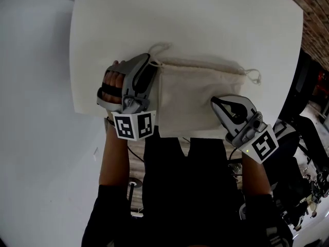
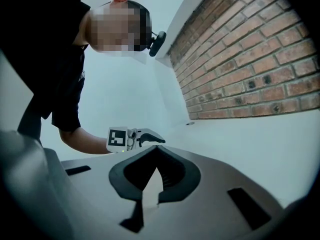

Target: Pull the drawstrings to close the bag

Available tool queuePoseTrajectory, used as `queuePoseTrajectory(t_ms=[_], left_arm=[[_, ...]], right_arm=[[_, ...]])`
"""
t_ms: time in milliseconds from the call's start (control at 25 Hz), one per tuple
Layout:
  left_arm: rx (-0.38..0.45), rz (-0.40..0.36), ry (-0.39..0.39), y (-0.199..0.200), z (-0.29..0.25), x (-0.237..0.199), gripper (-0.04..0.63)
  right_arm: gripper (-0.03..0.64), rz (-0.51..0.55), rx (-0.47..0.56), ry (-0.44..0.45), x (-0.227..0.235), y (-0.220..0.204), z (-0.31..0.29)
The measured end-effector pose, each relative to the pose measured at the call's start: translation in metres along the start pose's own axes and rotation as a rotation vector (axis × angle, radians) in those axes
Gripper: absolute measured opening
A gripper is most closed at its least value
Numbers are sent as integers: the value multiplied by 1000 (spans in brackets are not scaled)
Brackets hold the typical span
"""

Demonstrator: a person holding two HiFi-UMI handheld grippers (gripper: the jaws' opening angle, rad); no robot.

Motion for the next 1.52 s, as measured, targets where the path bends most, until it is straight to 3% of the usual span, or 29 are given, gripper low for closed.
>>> queuePoseTrajectory(t_ms=[200, 360, 600, 1120, 1520], left_arm=[[12, 13, 59, 2, 0, -3, 150], [33, 15, 94, 2, 2, -4, 111], [34, -66, 13, 4, -5, -3, 122], [55, -69, 82, 2, -8, -27, 123], [109, -153, 64, 10, 4, -33, 123]], right_arm=[[6, -12, -4, -2, 0, -5, 2], [6, -11, -6, -4, 0, -6, 2], [6, -21, -5, -4, 0, -7, 3], [6, -35, -3, -5, 0, -11, 5], [6, -43, 3, -8, 2, -10, 4]])
Point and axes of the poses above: the fingertips, and each gripper's own axes: z backward along the fingers, x to its right, y out of its top, the point moved 8 cm from there along z, backward along the fingers, and after that the axes turned 1 degree about z, right-handed, at the moved point
